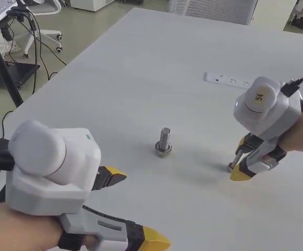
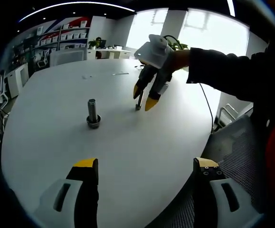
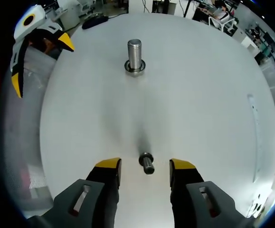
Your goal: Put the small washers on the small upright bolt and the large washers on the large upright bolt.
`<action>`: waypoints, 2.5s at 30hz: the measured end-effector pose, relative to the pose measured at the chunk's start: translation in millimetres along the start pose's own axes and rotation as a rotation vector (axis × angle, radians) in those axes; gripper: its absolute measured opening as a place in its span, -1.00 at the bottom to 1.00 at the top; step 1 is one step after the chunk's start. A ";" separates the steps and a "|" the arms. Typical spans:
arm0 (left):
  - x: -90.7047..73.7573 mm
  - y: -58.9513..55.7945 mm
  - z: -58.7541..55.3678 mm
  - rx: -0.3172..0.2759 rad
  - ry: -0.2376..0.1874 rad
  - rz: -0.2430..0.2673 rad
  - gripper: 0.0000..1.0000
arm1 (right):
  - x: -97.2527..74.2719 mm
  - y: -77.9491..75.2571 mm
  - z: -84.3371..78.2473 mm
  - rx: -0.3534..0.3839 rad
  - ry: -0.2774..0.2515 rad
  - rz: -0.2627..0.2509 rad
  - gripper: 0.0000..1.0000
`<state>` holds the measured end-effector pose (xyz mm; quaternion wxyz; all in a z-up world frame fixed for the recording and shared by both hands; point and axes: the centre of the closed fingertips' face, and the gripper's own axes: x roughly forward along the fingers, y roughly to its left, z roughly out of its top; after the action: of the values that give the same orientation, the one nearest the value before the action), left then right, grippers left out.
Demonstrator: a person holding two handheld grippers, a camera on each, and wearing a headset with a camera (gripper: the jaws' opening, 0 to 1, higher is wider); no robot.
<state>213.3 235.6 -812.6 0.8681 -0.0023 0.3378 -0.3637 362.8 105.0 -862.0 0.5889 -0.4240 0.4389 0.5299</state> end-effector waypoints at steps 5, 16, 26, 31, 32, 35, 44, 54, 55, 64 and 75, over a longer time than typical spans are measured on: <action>0.2 -0.1 0.5 0.001 -0.001 -0.001 0.63 | -0.9 1.6 -1.1 0.020 -0.012 0.004 0.04; 0.6 -1.0 1.0 0.005 0.000 -0.002 0.64 | -3.0 1.6 -2.4 0.081 -0.062 -0.009 0.44; 1.1 -1.2 2.2 0.008 0.001 -0.003 0.64 | -6.2 -0.3 -2.6 0.116 -0.120 -0.036 0.82; 1.5 -1.4 2.9 0.012 0.001 -0.003 0.65 | -10.5 0.4 -1.6 0.143 -0.160 -0.045 0.93; 1.5 -1.6 3.0 0.011 0.000 -0.003 0.65 | -11.6 0.2 -2.0 0.153 -0.169 -0.051 0.96; 1.4 -1.6 3.5 0.011 -0.002 -0.003 0.66 | -14.2 1.6 -3.6 0.162 -0.183 -0.060 1.00; 0.4 0.8 7.1 0.004 -0.019 0.013 0.75 | -23.0 9.6 -10.3 0.191 -0.216 -0.085 1.00; -3.2 6.9 12.4 -0.010 -0.048 0.043 0.91 | -34.3 22.2 -15.8 0.234 -0.261 -0.116 1.00; -3.4 6.7 12.7 -0.011 -0.050 0.042 0.91 | -35.4 25.1 -15.8 0.240 -0.270 -0.116 1.00; -4.3 7.0 15.3 -0.011 -0.063 0.046 0.99 | -46.3 37.4 -15.7 0.290 -0.333 -0.152 1.00; -8.3 9.6 20.5 -0.013 -0.085 0.054 1.00 | -66.0 57.6 -8.9 0.346 -0.431 -0.197 1.00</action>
<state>227.2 243.0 -794.3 0.8913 -0.0142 0.3026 -0.3374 301.3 84.3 -802.5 0.7807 -0.2357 0.3442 0.4653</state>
